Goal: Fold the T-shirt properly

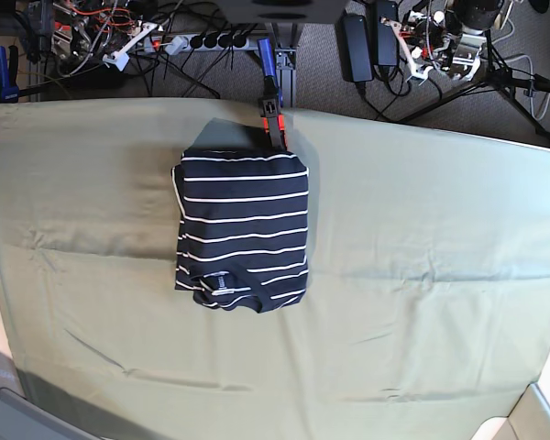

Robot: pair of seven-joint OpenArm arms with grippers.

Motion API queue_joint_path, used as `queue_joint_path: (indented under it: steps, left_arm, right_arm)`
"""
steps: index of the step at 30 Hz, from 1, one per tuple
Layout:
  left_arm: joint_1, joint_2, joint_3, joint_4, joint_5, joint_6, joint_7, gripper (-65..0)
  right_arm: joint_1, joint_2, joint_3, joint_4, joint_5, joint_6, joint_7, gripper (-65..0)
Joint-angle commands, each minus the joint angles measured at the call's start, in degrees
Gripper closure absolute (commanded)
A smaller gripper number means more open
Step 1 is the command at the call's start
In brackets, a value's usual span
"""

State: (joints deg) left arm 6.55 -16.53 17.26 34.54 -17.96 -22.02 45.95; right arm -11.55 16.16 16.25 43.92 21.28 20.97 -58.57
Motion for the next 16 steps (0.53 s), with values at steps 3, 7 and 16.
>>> queue_joint_path:
  steps: [3, 7, 16]
  left_arm:
    - [-1.8, -0.2, 5.2, -0.1, 0.0, 2.5, -0.3, -1.5]
    - [-3.2, 1.0, 11.3, -0.1, 0.0, 5.2, -1.1, -1.5]
    - [-3.5, 3.2, 13.2, -0.1, 1.2, 7.7, -3.0, -1.5]
  right_arm:
    - [1.8, 0.8, 0.1, -0.4, 0.3, -3.7, -1.5, 0.0]
    - [2.6, 0.8, 0.1, -0.4, 0.3, -3.7, -2.7, 0.0]
    - [2.6, 0.8, 0.1, 0.2, 0.4, -3.7, 3.5, 0.0]
